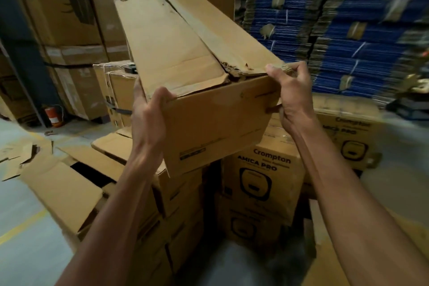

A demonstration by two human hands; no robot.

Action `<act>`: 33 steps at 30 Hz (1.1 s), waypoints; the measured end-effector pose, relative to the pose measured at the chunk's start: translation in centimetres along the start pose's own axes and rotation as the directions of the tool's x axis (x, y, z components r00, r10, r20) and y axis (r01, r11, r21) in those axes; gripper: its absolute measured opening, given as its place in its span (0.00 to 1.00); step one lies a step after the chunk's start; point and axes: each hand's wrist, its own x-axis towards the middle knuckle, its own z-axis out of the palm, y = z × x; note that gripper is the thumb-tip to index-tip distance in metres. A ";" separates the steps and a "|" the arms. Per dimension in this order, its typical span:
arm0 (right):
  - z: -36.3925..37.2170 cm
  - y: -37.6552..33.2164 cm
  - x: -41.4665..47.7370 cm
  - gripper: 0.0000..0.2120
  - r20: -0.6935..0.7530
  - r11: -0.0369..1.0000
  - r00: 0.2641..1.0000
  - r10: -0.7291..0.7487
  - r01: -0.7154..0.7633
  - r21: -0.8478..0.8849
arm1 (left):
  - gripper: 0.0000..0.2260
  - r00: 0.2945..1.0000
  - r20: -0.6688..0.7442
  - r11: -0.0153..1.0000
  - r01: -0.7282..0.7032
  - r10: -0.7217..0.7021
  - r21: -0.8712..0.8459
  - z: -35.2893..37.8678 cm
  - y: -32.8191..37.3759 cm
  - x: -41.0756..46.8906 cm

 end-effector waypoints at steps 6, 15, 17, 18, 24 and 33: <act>-6.5 -1.1 -1.0 0.15 -0.201 0.998 0.978 -0.062 0.064 0.002 | 0.26 0.977 0.215 0.993 0.010 0.015 -0.116 4.9 0.0 -0.6; -11.8 2.9 -0.4 0.17 -0.392 0.995 0.915 -0.096 0.101 -0.010 | 0.34 0.909 0.412 0.987 0.121 -0.067 -0.107 11.3 -4.7 1.4; -11.9 4.8 0.3 0.17 -0.423 0.996 0.902 -0.086 0.085 -0.021 | 0.37 0.893 0.442 0.987 0.135 -0.085 -0.084 12.4 -6.5 2.6; -11.8 5.8 0.9 0.17 -0.442 0.997 0.894 -0.080 0.074 -0.031 | 0.38 0.883 0.460 0.987 0.142 -0.090 -0.080 13.0 -7.5 3.5; -9.7 11.9 5.0 0.14 -0.529 0.992 0.845 -0.074 0.010 -0.123 | 0.31 0.829 0.544 0.978 0.198 -0.130 -0.069 16.3 -15.0 9.7; -6.0 19.9 13.2 0.13 -0.649 0.970 0.760 -0.038 -0.128 -0.206 | 0.36 0.733 0.644 0.960 0.281 -0.217 0.003 21.4 -24.3 19.8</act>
